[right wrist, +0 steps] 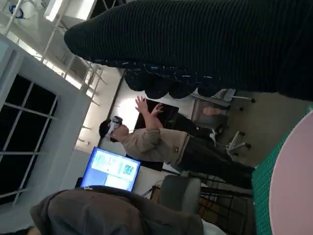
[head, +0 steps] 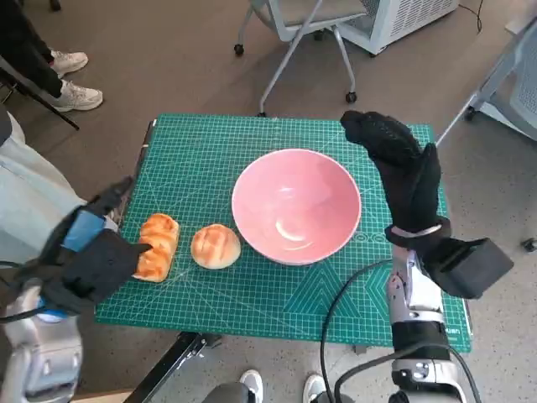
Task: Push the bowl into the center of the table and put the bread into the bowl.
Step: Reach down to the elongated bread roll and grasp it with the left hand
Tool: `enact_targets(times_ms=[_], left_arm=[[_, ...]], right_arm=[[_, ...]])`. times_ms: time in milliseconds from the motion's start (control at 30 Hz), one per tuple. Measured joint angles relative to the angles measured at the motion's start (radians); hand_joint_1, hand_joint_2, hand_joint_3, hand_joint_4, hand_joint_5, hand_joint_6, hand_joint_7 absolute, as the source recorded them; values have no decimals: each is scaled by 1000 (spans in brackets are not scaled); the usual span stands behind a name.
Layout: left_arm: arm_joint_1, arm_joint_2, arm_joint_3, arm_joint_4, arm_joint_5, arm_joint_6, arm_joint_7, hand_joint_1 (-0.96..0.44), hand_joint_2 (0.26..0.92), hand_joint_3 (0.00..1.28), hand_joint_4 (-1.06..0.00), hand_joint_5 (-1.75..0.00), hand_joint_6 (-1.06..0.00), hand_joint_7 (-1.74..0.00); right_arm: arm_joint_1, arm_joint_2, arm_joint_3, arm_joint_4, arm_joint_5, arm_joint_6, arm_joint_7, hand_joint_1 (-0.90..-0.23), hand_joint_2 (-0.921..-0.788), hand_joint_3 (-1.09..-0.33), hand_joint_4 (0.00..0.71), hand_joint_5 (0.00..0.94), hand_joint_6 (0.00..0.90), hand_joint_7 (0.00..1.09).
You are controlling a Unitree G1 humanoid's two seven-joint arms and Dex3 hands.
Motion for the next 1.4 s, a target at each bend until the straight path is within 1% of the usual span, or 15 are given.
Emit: enact_targets(times_ms=[300,667,867,1000,1133,1233,1267,1300,1367,1400], left_arm=[[1,-9,-48,32,18,41,10,-438,843,5,-351,-8,-374,0],[-2,-23,-78,44,20,73,11,-444,854,4,-365,-9,-366,0],[-24,-48,-149,123,34,101,19,-447,869,5,-416,-27,-380,-8],[-40,-64,-180,159,41,109,35,-434,873,4,-463,-43,-411,-21],[-71,-67,-191,191,54,113,49,-399,874,2,-524,-62,-469,-43],[-88,-72,-198,213,56,117,58,-323,869,0,-598,-79,-535,-67],[-94,-75,-201,222,57,118,61,-281,867,0,-644,-87,-568,-76],[-99,-77,-204,233,57,118,65,-266,866,0,-661,-89,-581,-79],[-108,-79,-207,257,57,116,74,-194,864,0,-745,-117,-635,-99],[-113,-79,-208,272,57,114,78,-184,863,0,-757,-121,-643,-101]], right_arm=[[0,-6,-6,-1,1,7,7,-672,-921,-756,186,0,73,492],[0,-14,-12,0,1,13,8,-669,-921,-756,186,0,73,492],[-1,-18,-12,10,-2,13,8,-665,-921,-758,186,0,73,492],[-1,-18,-12,11,-3,13,8,-666,-921,-759,185,0,72,492],[-1,-18,-11,16,-3,13,8,-667,-921,-757,186,1,73,492],[-1,-18,-12,18,-2,13,8,-667,-921,-757,186,1,73,491],[-1,-18,-12,19,-2,13,8,-667,-921,-757,186,1,73,491],[-1,-18,-12,19,-2,13,8,-667,-921,-757,186,0,74,491],[-1,-18,-12,21,-1,13,9,-667,-921,-757,186,0,74,491],[-2,-18,-12,21,-1,13,10,-667,-921,-757,186,0,74,491]])
